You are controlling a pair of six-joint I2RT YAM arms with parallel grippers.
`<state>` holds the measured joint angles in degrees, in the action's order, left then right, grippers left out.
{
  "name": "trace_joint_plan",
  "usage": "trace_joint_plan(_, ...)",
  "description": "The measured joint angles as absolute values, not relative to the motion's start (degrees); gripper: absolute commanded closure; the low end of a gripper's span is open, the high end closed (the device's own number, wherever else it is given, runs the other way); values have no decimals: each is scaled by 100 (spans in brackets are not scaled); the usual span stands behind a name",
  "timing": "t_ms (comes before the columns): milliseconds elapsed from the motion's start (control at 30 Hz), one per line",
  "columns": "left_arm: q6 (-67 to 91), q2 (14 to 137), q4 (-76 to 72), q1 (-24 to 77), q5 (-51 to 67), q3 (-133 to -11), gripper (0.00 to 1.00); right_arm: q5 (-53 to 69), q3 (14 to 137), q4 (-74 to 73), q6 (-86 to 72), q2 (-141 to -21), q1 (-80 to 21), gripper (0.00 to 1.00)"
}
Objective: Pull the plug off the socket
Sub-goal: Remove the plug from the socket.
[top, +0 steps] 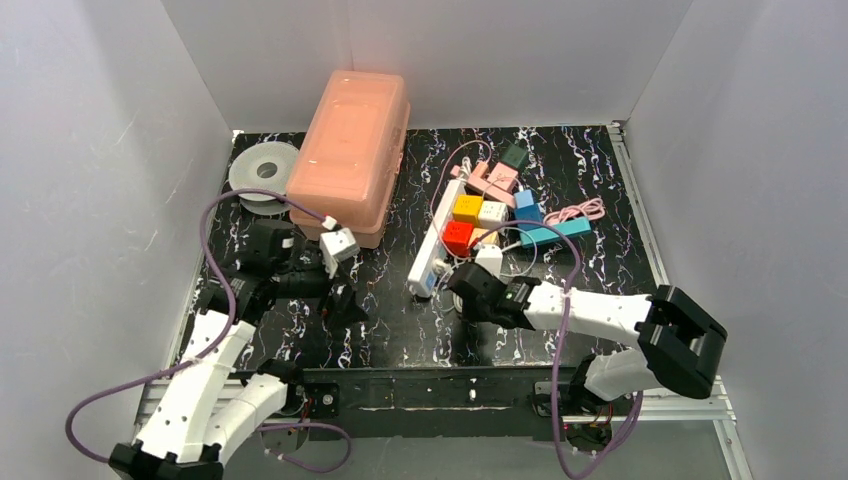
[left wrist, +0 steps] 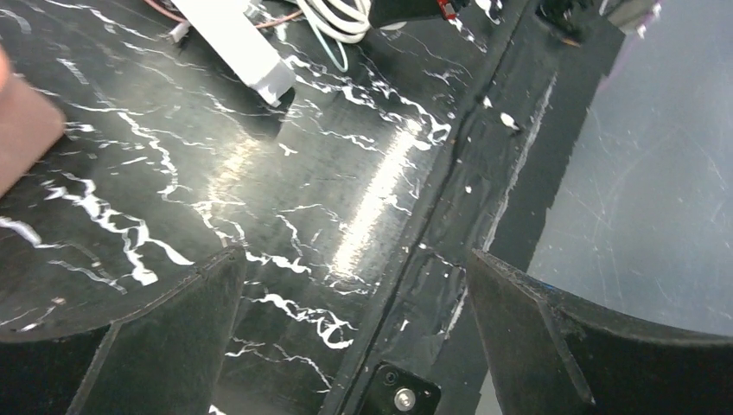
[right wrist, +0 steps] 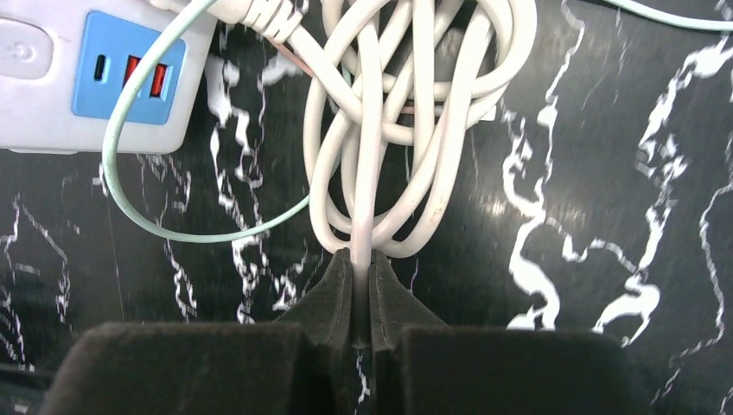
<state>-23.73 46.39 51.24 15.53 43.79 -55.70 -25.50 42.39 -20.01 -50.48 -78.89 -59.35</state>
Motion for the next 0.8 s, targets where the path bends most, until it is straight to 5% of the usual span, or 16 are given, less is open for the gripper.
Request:
trace_joint_plan(167, -1702, 4875, 4534, 2657, 3778, -5210, 0, -2561, 3909, -2344, -5625, -7371, -6379, 81)
trace_joint_plan(300, -1079, 5439, 3955, 3269, 3245, -5111, 0, -2532, 3778, -2849, -5874, -6879, -6453, 41)
trace_joint_plan(400, -591, 5981, 3535, 3544, 2851, -5107, 0, -2515, 3771, -3262, -5966, -6508, -6525, 24)
trace_joint_plan(800, 871, 7568, 2711, 3986, 1935, -5426, 1, -3035, 4991, -4121, -5481, -5946, -6565, 16)
